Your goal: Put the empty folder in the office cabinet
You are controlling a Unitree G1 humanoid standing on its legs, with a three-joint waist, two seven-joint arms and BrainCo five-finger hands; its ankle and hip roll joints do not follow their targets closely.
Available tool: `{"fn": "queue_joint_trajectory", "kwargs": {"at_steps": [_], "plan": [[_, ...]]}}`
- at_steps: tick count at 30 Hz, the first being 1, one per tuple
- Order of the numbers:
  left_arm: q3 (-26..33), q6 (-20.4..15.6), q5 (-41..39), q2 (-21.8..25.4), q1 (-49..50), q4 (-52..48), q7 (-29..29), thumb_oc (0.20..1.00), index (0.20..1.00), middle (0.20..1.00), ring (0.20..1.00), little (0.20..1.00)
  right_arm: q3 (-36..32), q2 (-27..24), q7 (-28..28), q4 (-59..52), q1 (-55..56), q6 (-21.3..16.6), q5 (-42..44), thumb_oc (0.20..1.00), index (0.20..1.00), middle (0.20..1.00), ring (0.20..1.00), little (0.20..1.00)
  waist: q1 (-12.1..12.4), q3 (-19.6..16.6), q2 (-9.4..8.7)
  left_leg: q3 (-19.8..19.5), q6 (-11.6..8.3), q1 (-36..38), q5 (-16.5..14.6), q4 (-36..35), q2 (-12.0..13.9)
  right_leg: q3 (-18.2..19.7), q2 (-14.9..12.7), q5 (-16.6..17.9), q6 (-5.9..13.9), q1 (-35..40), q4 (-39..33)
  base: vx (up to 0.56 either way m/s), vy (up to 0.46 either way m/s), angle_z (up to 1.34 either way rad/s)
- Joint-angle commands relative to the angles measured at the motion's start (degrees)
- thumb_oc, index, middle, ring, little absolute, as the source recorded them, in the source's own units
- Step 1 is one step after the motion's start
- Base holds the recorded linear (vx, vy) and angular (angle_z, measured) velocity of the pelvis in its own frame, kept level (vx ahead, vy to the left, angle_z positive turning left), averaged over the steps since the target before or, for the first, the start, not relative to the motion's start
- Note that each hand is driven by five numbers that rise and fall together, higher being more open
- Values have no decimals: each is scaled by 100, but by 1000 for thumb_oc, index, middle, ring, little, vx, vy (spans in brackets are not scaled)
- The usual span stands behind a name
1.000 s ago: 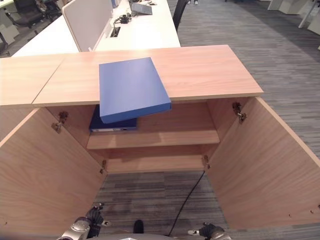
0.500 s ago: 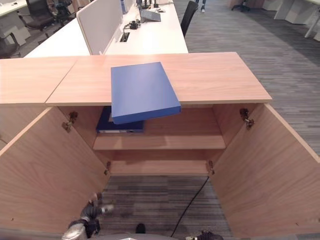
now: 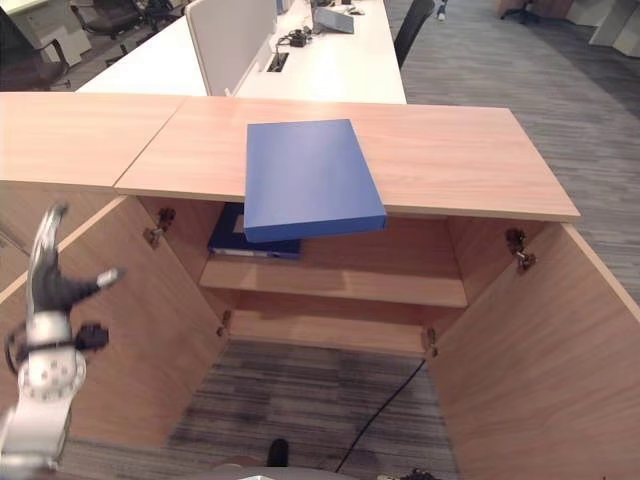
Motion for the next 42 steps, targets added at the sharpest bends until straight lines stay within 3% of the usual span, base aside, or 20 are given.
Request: {"fn": "queue_joint_trajectory", "kwargs": {"at_steps": [1,4,9,12,15,19,25,42], "plan": [[-357,-589,239,79,-355,-376,-345,1000,1000,1000,1000,1000,270,225,102,77,-182,-52,78,1000,1000,1000,1000,1000,-167,-183,-157,19,-123,135,-635,27,175,-366,-772,396,717,-87,-36,45,32,-10],[-1104,-720,560,340,-1089,-715,-532,1000,1000,1000,1000,1000,481,256,200,-74,-205,-92,102,1000,1000,1000,1000,1000,-291,-256,-171,81,-105,223,-701,27,166,-266,-770,411,732,-63,-36,36,17,-21],[-2532,-713,846,386,-2538,-152,-897,1000,1000,1000,1000,1000,663,258,196,3,-220,-78,44,1000,1000,1000,1000,1000,-446,-341,-171,146,-78,315,-748,27,153,-204,-773,400,744,-25,-36,19,4,-5],[-2851,-699,1023,377,-2852,89,-963,1000,1000,1000,1000,1000,620,201,183,103,-227,-63,11,1000,1000,1000,1000,1000,-491,-363,-158,158,-69,354,-778,27,148,-186,-779,394,753,-7,-36,33,14,-4],[-3360,-545,1951,452,-3276,848,-894,1000,1000,1000,1000,1000,511,58,147,202,-236,-53,5,1000,1000,1000,1000,1000,-547,-382,-132,196,-59,420,-823,27,144,-159,-779,386,762,24,-36,31,8,-5],[-3474,-158,2731,315,-3409,1724,-699,1000,1000,1000,1000,1000,638,16,156,3,-99,-93,-79,1000,1000,1000,1000,1000,-636,-378,-141,276,-51,448,-825,27,154,-82,-759,379,746,19,-36,14,-7,-10],[-3407,190,2876,21,-3445,2295,-671,1000,1000,1000,1000,1000,784,55,172,-251,50,-95,-202,1000,1000,1000,1000,1000,-732,-359,-135,356,-32,460,-838,27,159,3,-748,392,730,-10,-36,10,-14,-9],[-3225,689,2248,-622,-3175,3291,-745,1000,1000,1000,1000,1000,931,143,144,-806,-34,8,-122,1000,1000,1000,1000,1000,-761,-361,-189,445,-19,495,-846,27,187,69,-708,371,691,-13,-36,6,-6,-2]]}}
